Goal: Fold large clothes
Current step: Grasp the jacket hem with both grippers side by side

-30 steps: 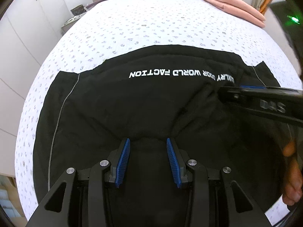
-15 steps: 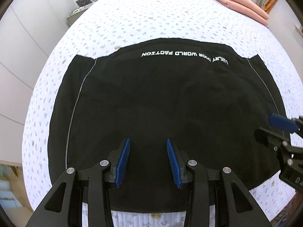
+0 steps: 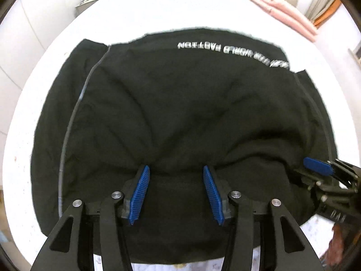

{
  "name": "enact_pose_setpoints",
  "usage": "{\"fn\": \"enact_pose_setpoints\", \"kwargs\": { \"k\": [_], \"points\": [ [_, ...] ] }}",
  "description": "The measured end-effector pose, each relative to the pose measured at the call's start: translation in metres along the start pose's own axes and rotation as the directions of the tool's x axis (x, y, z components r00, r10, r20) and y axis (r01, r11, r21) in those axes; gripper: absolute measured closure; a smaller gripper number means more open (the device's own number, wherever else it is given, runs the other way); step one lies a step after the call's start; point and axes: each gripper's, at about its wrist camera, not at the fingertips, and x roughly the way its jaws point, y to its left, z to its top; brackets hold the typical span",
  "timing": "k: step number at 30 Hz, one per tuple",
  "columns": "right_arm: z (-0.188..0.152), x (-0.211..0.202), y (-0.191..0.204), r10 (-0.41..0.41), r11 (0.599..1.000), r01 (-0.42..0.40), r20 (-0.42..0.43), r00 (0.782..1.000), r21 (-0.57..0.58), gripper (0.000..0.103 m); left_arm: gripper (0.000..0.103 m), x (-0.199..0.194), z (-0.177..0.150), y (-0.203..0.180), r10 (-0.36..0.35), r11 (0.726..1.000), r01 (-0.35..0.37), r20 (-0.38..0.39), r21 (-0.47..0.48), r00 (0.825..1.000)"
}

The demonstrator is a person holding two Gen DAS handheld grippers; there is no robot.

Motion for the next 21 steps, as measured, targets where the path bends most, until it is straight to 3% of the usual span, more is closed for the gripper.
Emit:
{"fn": "enact_pose_setpoints", "kwargs": {
  "k": [2,5,6,9,12,13,14,16,18,21],
  "points": [
    [0.003,-0.020,-0.016,-0.045,0.999,0.043,0.051,0.998,0.032,0.049,0.051,-0.013,0.004,0.017,0.061,0.998,-0.060,0.034,-0.006,0.998],
    [0.008,-0.042,-0.051,-0.066,0.990,0.050,0.124,0.990,0.131,0.025,0.051,-0.038,0.016,0.063,0.114,0.990,-0.104,0.104,-0.095,0.988],
    [0.011,-0.046,-0.066,-0.080,0.985,0.057,0.138,0.987,0.162,0.021,0.048,-0.041,0.019,0.074,0.120,0.988,-0.106,0.114,-0.115,0.986],
    [0.016,-0.042,-0.102,-0.132,0.968,0.101,0.120,0.984,0.231,0.020,0.044,-0.041,0.032,0.114,0.143,0.974,-0.120,0.112,-0.190,0.983],
    [0.017,-0.029,-0.134,-0.104,0.953,0.071,0.098,0.990,0.296,0.020,0.044,-0.028,0.040,0.144,0.062,0.974,-0.042,0.083,-0.222,0.995],
    [0.014,-0.023,-0.143,-0.087,0.947,0.054,0.090,0.992,0.318,0.020,0.044,-0.023,0.036,0.153,-0.024,0.969,0.039,0.064,-0.243,0.998],
    [0.016,-0.017,-0.146,-0.073,0.942,0.040,0.086,0.994,0.335,0.020,0.044,-0.017,0.035,0.164,-0.107,0.953,0.119,0.058,-0.280,0.993],
    [0.017,-0.003,-0.160,-0.016,0.924,-0.013,0.073,0.997,0.382,0.020,0.044,-0.007,0.032,0.177,-0.192,0.916,0.201,0.061,-0.347,0.980],
    [0.019,0.008,-0.168,0.040,0.910,-0.067,0.074,0.996,0.410,0.020,0.044,-0.002,0.032,0.188,-0.184,0.904,0.193,0.062,-0.380,0.981],
    [0.022,0.019,-0.180,0.105,0.889,-0.129,0.077,0.991,0.439,0.014,0.042,0.003,0.034,0.197,-0.142,0.921,0.148,0.045,-0.361,0.989]
  ]
}}
